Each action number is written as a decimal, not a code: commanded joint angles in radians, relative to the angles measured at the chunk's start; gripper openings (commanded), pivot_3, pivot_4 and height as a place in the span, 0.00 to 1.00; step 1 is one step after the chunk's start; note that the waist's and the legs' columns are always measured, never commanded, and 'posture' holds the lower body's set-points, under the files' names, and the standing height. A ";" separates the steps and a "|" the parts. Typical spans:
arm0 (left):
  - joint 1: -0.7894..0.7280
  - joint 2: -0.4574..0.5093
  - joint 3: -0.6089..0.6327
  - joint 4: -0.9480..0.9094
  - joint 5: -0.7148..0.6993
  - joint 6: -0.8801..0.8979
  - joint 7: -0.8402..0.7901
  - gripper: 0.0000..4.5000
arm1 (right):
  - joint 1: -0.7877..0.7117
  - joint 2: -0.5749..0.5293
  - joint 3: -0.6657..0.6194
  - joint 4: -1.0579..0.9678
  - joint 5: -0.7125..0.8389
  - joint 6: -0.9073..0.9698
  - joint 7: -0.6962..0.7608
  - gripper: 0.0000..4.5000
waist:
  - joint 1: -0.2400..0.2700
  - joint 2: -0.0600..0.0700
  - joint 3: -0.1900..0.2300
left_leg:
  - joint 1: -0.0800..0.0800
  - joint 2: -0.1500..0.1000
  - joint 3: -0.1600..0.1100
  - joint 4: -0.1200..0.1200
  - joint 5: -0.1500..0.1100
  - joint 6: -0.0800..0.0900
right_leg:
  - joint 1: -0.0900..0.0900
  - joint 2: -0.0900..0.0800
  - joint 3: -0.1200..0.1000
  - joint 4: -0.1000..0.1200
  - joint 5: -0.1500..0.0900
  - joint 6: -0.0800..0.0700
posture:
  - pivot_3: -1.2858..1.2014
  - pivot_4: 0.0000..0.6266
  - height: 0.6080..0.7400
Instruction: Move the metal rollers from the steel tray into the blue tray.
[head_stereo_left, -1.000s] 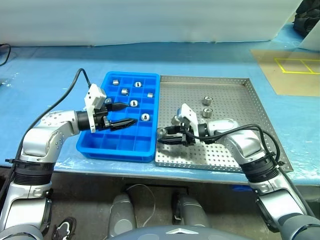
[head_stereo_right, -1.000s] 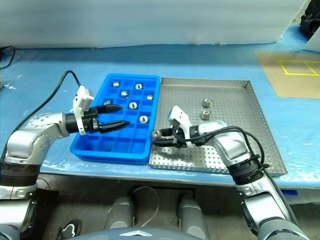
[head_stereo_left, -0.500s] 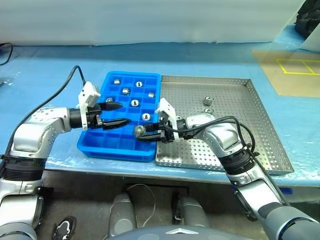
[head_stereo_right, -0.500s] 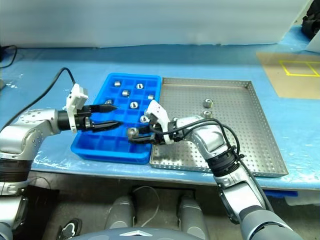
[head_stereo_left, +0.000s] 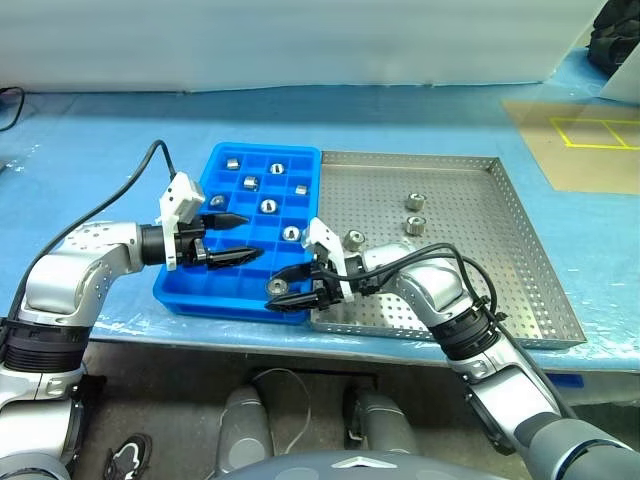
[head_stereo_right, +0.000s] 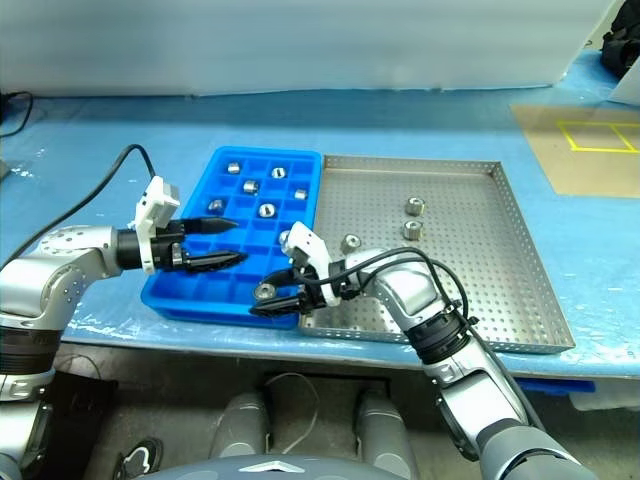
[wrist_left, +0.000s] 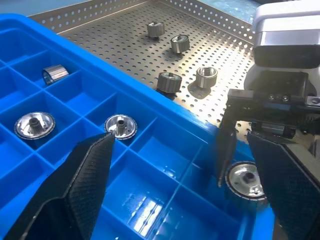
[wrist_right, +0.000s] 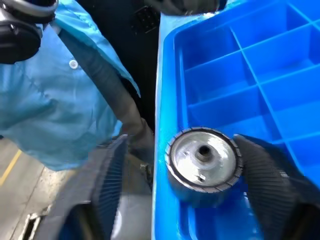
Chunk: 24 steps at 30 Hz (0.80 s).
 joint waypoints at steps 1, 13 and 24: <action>-0.004 -0.010 0.012 -0.049 -0.030 0.008 0.010 1.00 | -0.036 -0.006 -0.092 -0.008 0.050 0.035 -0.018 0.77 | 0.002 0.000 0.000 | 0.000 0.000 0.000 0.000 0.000 0.000 | 0.000 0.000 0.000 0.000 0.000 0.000 | 0.49 0.24 1.00; -0.029 -0.072 -0.014 -0.015 -0.015 -0.027 0.016 1.00 | -0.099 -0.151 -0.427 -0.181 0.239 0.170 -0.104 0.77 | 0.012 0.000 0.000 | 0.000 0.000 0.000 0.000 0.000 0.000 | -0.001 0.001 0.001 0.001 0.000 0.000 | 0.48 0.24 1.00; -0.024 -0.097 -0.025 -0.014 -0.009 -0.043 0.023 1.00 | 0.098 -0.233 -0.391 -0.100 0.044 -0.084 -0.196 0.77 | 0.015 0.000 0.000 | 0.000 0.000 0.001 0.001 0.000 -0.001 | -0.001 0.001 0.002 0.002 -0.002 0.004 | 0.47 0.24 1.00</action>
